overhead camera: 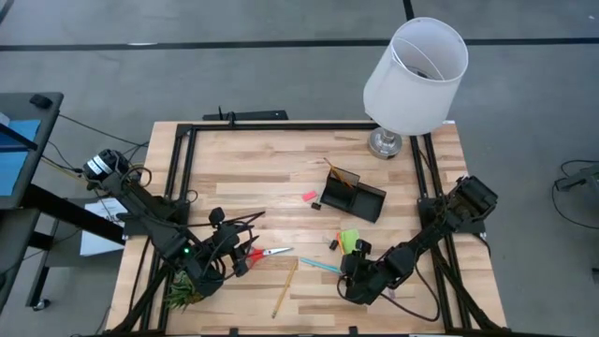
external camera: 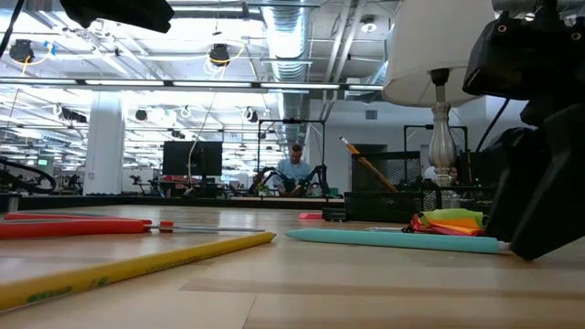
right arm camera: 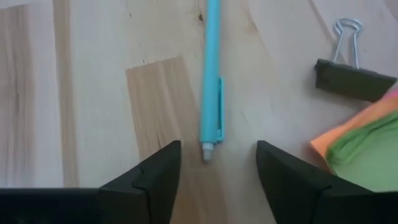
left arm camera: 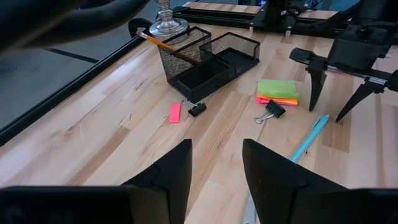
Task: Pick and place office supplies into organizer
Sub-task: Put the blue pen into the desk organizer
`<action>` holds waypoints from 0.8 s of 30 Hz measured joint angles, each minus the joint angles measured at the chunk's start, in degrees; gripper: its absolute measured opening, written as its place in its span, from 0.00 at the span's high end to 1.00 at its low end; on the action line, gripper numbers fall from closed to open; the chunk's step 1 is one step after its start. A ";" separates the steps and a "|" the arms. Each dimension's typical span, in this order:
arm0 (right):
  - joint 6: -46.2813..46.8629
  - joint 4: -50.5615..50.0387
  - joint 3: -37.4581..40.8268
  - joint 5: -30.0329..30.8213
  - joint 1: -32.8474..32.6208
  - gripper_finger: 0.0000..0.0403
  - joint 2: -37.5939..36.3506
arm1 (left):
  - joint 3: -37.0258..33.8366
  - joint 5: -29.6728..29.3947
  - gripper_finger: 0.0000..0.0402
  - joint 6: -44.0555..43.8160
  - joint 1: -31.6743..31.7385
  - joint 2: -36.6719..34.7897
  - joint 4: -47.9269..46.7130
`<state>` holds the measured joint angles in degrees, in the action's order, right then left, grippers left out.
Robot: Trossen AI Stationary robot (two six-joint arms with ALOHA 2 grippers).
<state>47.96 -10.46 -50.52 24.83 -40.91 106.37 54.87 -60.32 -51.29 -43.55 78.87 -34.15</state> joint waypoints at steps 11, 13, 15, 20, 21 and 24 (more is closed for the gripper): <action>1.29 0.91 -0.07 0.74 -1.68 0.73 1.28 | 0.00 -0.01 0.66 -0.04 0.00 0.00 0.00; 2.60 0.85 -0.05 0.87 -2.42 0.74 1.36 | 0.00 -0.02 0.66 -0.04 -0.02 0.00 0.00; 3.03 0.77 -0.01 1.17 -3.14 0.75 1.38 | 0.00 -0.02 0.66 -0.04 0.00 0.00 0.00; 3.88 0.47 0.02 1.30 -3.86 0.74 1.40 | 0.02 -0.01 0.66 -0.07 -0.01 0.00 0.01; 4.04 0.41 0.02 1.30 -3.91 0.74 1.40 | 0.02 -0.02 0.66 -0.09 0.00 0.00 0.02; 4.10 0.31 0.02 1.30 -3.93 0.75 1.40 | 0.02 -0.02 0.66 -0.09 0.00 0.00 0.10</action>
<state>52.05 -10.15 -50.50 26.13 -44.84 107.77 54.89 -60.34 -51.38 -43.56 78.87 -34.05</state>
